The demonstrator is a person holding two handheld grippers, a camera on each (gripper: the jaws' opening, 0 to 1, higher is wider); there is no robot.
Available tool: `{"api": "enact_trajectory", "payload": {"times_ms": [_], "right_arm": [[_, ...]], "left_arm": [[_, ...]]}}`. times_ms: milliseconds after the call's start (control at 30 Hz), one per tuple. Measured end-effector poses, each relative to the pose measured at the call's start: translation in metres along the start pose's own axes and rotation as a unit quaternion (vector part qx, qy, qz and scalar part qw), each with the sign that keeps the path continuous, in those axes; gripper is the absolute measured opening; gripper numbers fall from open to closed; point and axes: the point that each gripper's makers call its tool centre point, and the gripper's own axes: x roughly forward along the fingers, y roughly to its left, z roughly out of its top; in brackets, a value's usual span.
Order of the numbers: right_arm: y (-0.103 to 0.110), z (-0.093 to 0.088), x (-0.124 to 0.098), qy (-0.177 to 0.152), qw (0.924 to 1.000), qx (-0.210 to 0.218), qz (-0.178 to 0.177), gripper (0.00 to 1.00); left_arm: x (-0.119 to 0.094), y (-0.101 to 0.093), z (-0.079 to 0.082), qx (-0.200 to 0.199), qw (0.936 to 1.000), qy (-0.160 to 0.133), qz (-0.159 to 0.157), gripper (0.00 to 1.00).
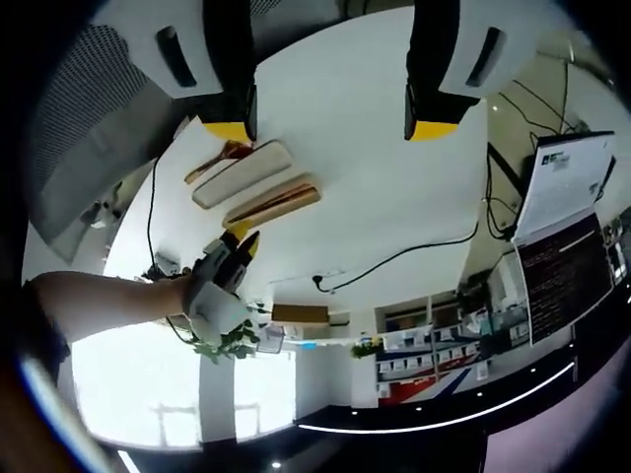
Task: Arrange the utensils inside the cutlery case until each visible utensil rests in its matching compartment.
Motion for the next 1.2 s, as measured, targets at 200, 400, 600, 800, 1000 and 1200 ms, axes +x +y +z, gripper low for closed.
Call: {"api": "enact_trajectory", "payload": {"times_ms": [200, 400, 600, 800, 1000, 1200], "right_arm": [[0.01, -0.012, -0.016, 0.002, 1.0, 0.009, -0.004, 0.18], [0.013, -0.024, -0.03, -0.004, 0.9992, 0.036, -0.019, 0.21], [0.024, -0.034, -0.04, -0.009, 0.9986, 0.043, -0.027, 0.25], [0.038, -0.049, -0.051, -0.013, 0.9975, 0.062, -0.032, 0.28], [0.052, -0.058, -0.058, -0.015, 0.9963, 0.08, -0.028, 0.29], [0.068, -0.062, -0.065, -0.015, 0.9956, 0.09, -0.023, 0.3]], "left_arm": [[-0.002, 0.002, 0.002, 0.001, 1.0, -0.005, 0.006, 0.62], [-0.002, 0.001, 0.004, 0.009, 0.9999, -0.007, 0.004, 0.62], [0.0, -0.006, 0.001, 0.019, 0.9998, 0.003, -0.007, 0.63], [0.0, -0.007, 0.002, 0.02, 0.9998, 0.001, -0.007, 0.63], [0.0, -0.012, 0.003, 0.033, 0.9994, 0.001, -0.011, 0.63], [-0.001, -0.012, 0.006, 0.038, 0.9992, -0.005, -0.013, 0.64]]}}
